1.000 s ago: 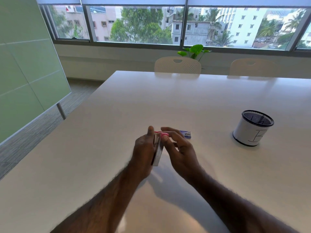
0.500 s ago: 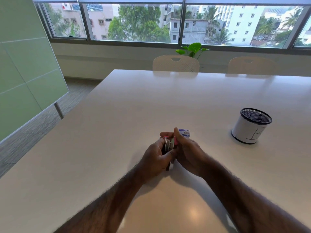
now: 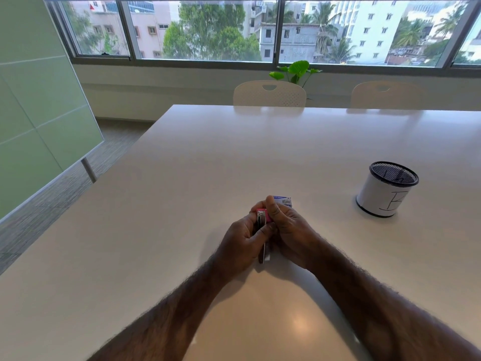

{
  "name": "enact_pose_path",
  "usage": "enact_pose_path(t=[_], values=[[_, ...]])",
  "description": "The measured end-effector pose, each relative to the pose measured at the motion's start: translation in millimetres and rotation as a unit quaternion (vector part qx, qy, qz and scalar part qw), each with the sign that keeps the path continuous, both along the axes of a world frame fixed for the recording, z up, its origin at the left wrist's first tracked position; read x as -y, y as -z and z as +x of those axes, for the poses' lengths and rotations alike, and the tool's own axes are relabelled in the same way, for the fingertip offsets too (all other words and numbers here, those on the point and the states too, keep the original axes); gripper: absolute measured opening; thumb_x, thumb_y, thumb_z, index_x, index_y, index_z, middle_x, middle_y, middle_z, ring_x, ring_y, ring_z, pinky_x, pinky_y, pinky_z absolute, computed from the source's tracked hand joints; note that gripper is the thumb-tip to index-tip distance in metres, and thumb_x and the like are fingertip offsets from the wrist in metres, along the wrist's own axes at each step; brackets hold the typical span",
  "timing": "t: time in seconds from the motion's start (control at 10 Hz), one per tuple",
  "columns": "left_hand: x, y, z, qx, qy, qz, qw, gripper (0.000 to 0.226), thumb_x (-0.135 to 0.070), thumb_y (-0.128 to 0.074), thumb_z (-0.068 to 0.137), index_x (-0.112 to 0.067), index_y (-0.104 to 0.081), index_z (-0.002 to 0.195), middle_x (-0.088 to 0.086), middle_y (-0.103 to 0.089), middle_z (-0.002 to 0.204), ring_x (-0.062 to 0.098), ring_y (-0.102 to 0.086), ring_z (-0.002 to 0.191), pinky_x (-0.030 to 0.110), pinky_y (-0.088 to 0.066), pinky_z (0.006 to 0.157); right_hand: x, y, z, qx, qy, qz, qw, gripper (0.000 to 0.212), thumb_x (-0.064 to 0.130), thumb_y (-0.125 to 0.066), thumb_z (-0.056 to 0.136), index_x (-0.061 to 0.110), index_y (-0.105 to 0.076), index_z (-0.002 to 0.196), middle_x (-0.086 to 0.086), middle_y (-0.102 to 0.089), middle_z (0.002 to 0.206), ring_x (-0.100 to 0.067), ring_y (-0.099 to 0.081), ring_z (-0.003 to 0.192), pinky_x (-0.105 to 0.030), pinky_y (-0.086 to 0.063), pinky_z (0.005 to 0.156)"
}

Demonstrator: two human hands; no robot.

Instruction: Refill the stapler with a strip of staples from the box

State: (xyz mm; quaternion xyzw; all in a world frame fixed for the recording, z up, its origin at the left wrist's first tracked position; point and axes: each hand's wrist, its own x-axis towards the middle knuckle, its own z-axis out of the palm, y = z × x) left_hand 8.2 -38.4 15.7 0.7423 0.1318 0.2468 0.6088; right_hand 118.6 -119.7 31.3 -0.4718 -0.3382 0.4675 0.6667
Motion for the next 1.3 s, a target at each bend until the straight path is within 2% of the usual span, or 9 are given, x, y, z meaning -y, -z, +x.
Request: enact_pose_path(t=[0.1,0.3,0.5,0.7,0.8,0.9,1.0,1.2,1.3], values=[[0.1,-2.2,2.8,0.032,0.017,-0.057,0.998,0.030,-0.021,-0.055,0.097,-0.015,-0.060,0.125,0.008,-0.071,0.119,0.020,-0.065,0.113,0.038,-0.051,0.099,0.9,-0.7,0.1,0.006,0.003,-0.001,1.000,0.052,0.058,-0.051,0.086,0.011,-0.066,0.101,-0.011,-0.065,0.092,-0.023,-0.064,0.091,-0.034,-0.054,0.079],[-16.2,-14.9,0.6,0.109,-0.008,-0.198,0.974,0.024,-0.028,-0.057,0.091,-0.015,-0.056,0.110,0.001,-0.076,0.094,0.019,-0.071,0.086,0.025,-0.056,0.070,2.5,-6.5,3.2,0.136,0.006,-0.051,0.989,0.063,0.060,-0.065,0.076,0.014,-0.060,0.120,-0.002,-0.072,0.103,-0.017,-0.068,0.097,-0.028,-0.054,0.081],[-25.5,-13.2,-2.9,0.083,-0.038,-0.236,0.967,0.023,-0.001,-0.062,0.090,-0.005,-0.058,0.112,0.012,-0.062,0.096,0.017,-0.069,0.084,0.027,-0.058,0.080,2.2,-3.0,11.8,0.255,0.065,-0.088,0.961,0.027,0.021,-0.070,0.088,0.004,-0.068,0.109,-0.022,-0.071,0.096,-0.021,-0.066,0.081,-0.035,-0.057,0.077],[-36.9,-14.4,-14.8,0.009,-0.065,-0.137,0.988,0.037,-0.019,-0.086,0.060,-0.018,-0.069,0.093,0.004,-0.076,0.088,0.018,-0.070,0.081,0.026,-0.054,0.073,10.3,-3.4,11.2,0.398,0.133,-0.105,0.902,0.018,0.025,-0.077,0.082,0.017,-0.073,0.098,0.003,-0.070,0.080,-0.007,-0.060,0.068,-0.026,-0.051,0.067],[-38.4,-7.2,-24.6,-0.083,-0.098,0.042,0.991,0.032,-0.023,-0.088,0.062,-0.026,-0.072,0.090,-0.005,-0.074,0.083,0.006,-0.066,0.073,0.014,-0.048,0.063,20.9,1.8,7.0,0.527,0.146,-0.111,0.830,0.015,0.029,-0.077,0.079,0.024,-0.072,0.092,0.013,-0.066,0.081,0.004,-0.056,0.069,-0.009,-0.038,0.062],[-35.2,0.4,-37.5,-0.137,-0.101,0.239,0.956,0.032,-0.036,-0.084,0.063,-0.028,-0.073,0.092,-0.012,-0.065,0.088,0.002,-0.059,0.080,0.014,-0.043,0.065,34.7,9.2,1.9,0.578,0.121,-0.114,0.799,0.021,0.031,-0.078,0.078,0.024,-0.073,0.097,0.010,-0.063,0.091,0.002,-0.055,0.077,-0.007,-0.039,0.065],[-32.1,2.7,-43.9,-0.153,-0.068,0.316,0.934,0.036,-0.043,-0.081,0.066,-0.027,-0.074,0.097,-0.011,-0.063,0.092,0.008,-0.055,0.091,0.023,-0.043,0.075,42.2,15.3,-3.6,0.601,0.112,-0.124,0.782,0.024,0.036,-0.075,0.080,0.027,-0.073,0.102,0.008,-0.062,0.096,-0.005,-0.053,0.088,-0.019,-0.043,0.072],[-27.8,1.0,-48.2,-0.167,-0.052,0.333,0.927,0.048,-0.051,-0.080,0.066,-0.028,-0.071,0.107,-0.008,-0.062,0.102,0.012,-0.050,0.102,0.032,-0.044,0.087,48.2,19.3,-13.5,0.619,0.130,-0.146,0.761,0.033,0.041,-0.070,0.083,0.027,-0.069,0.113,0.007,-0.060,0.102,-0.013,-0.051,0.100,-0.024,-0.042,0.080],[-28.6,-2.5,-49.7,-0.204,-0.031,0.308,0.929,0.081,-0.065,-0.079,0.055,-0.030,-0.059,0.126,-0.008,-0.055,0.111,0.012,-0.048,0.107,0.028,-0.046,0.087,50.1,17.4,-18.8,0.610,0.117,-0.165,0.766,0.066,0.062,-0.063,0.078,0.030,-0.051,0.134,0.006,-0.053,0.123,-0.012,-0.048,0.113,-0.029,-0.048,0.090]])
